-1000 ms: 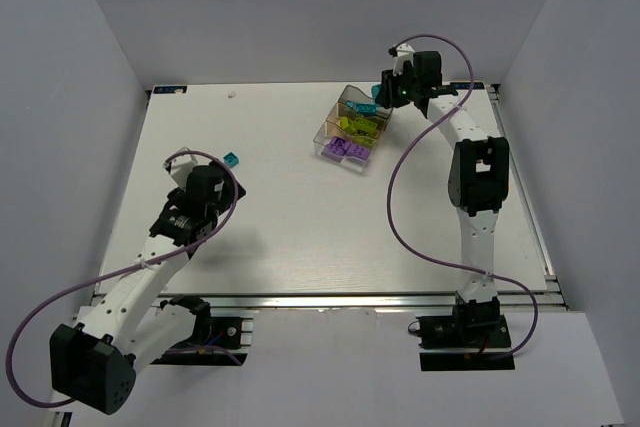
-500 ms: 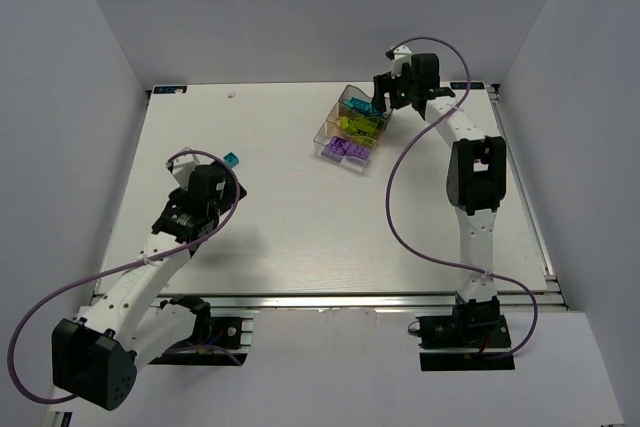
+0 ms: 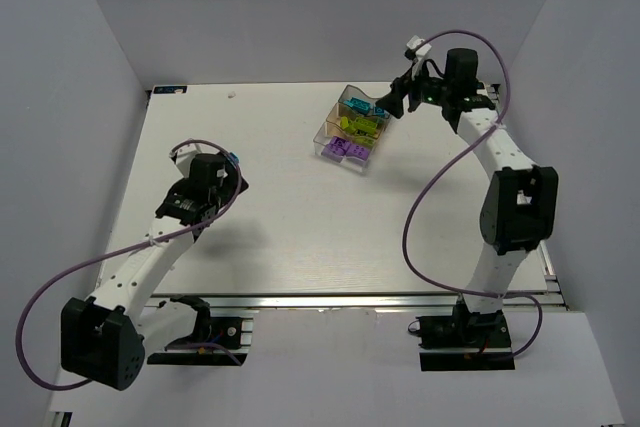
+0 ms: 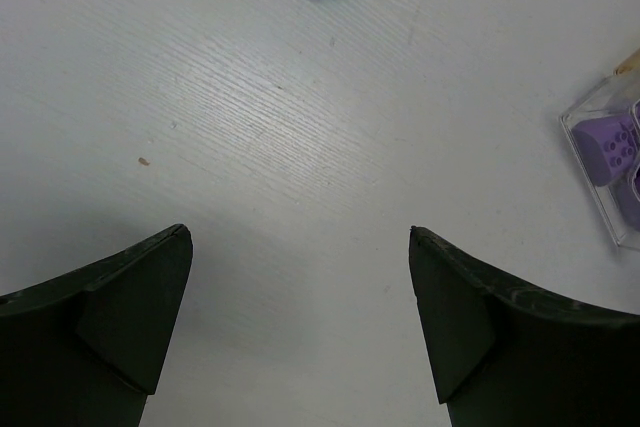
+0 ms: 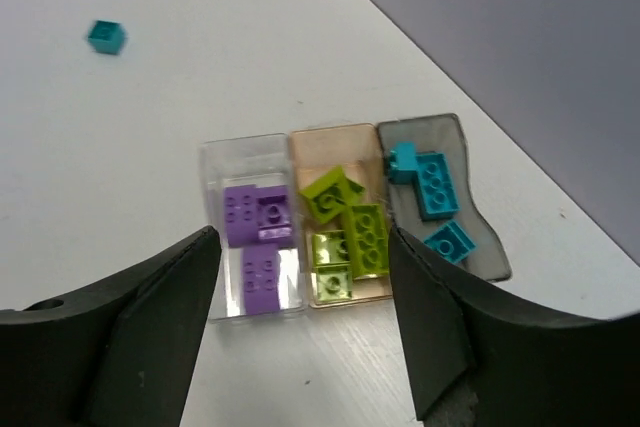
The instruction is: Sort the legos into containers by color
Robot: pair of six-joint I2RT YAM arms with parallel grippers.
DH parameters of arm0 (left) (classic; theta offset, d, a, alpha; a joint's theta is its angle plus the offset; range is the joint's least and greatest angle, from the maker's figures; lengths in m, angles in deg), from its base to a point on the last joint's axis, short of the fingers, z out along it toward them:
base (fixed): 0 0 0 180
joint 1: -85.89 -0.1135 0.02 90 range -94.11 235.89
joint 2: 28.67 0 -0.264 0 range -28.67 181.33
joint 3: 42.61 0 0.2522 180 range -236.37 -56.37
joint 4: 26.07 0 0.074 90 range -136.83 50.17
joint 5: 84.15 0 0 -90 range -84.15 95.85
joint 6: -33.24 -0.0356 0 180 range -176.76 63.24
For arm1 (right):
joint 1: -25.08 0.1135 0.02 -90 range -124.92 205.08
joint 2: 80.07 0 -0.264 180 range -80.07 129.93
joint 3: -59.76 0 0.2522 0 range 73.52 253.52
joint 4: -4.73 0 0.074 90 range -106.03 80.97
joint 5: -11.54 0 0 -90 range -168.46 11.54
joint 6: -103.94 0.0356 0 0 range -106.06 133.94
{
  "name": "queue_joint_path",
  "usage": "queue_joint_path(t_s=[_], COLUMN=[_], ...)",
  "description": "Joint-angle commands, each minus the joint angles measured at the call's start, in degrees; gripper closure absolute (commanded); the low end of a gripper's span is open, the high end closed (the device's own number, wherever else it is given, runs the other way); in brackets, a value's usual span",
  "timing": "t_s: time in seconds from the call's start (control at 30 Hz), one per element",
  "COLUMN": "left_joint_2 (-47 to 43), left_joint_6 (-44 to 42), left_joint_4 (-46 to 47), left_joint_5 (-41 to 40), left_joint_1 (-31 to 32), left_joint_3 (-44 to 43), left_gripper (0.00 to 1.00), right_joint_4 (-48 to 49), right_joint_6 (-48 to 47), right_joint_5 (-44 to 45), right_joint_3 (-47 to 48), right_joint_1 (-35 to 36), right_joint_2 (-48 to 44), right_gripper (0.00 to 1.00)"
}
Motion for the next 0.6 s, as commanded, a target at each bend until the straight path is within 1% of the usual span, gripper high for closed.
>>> queue_joint_path(t_s=[0.0,0.03,0.1,0.13,0.17,0.23,0.3,0.33,0.4,0.43,0.47,0.5,0.53,0.57], left_joint_2=[2.1,2.7,4.9,5.5,6.2,8.0,9.6,11.6,14.1,17.0,18.6,20.2,21.9,25.3], left_joint_6=[-1.9,-2.0,-2.4,-2.5,-2.8,-3.5,-3.9,-4.2,-6.2,-7.1,-9.9,-11.4,-12.6,-15.1], left_joint_4=[1.6,1.6,1.5,1.5,1.6,2.1,2.2,2.0,0.8,0.3,-0.3,-0.8,-1.3,-2.9], left_joint_5=[4.0,4.4,5.5,5.9,6.5,7.7,9.4,10.0,12.2,13.2,14.7,16.0,17.6,18.0], left_joint_1=[-2.1,-2.5,-3.5,-3.8,-4.4,-5.9,-7.2,-7.9,-9.9,-10.5,-11.5,-11.9,-12.2,-12.7], left_joint_3=[-2.5,-3.0,-3.6,-4.0,-4.3,-5.1,-5.8,-6.5,-8.8,-9.8,-11.7,-12.8,-13.9,-16.5], left_gripper=[0.02,0.02,0.02,0.02,0.04,0.19,0.35,0.50,0.57,0.58,0.57,0.54,0.49,0.36], right_joint_4=[2.6,5.1,4.9,3.5,2.8,-0.6,-2.2,-3.1,-3.0,-2.7,-2.2,-2.0,-1.8,-1.9], right_joint_6=[1.4,1.9,2.2,2.3,2.1,1.3,0.9,0.5,1.1,1.6,1.8,2.0,2.2,2.2], right_joint_5=[-10.0,-9.9,-8.9,-8.6,-8.0,-7.2,-7.2,-7.0,-7.1,-7.1,-6.9,-6.7,-6.5,-6.3], right_joint_3=[-5.9,-9.6,-12.4,-14.4,-15.2,-17.6,-19.3,-20.1,-23.5,-24.6,-26.4,-27.2,-27.9,-28.9], right_joint_1=[0.1,0.1,0.1,0.1,0.1,0.1,0.1,0.1,0.2,0.2,0.2,0.1,0.1,0.2], right_joint_2=[-5.1,-7.6,-9.8,-11.5,-12.2,-14.4,-15.8,-17.3,-18.9,-20.4,-21.1,-21.8,-22.6,-23.0], right_gripper=[0.28,0.33,0.37,0.41,0.44,0.48,0.51,0.52,0.52,0.51,0.50,0.49,0.48,0.48])
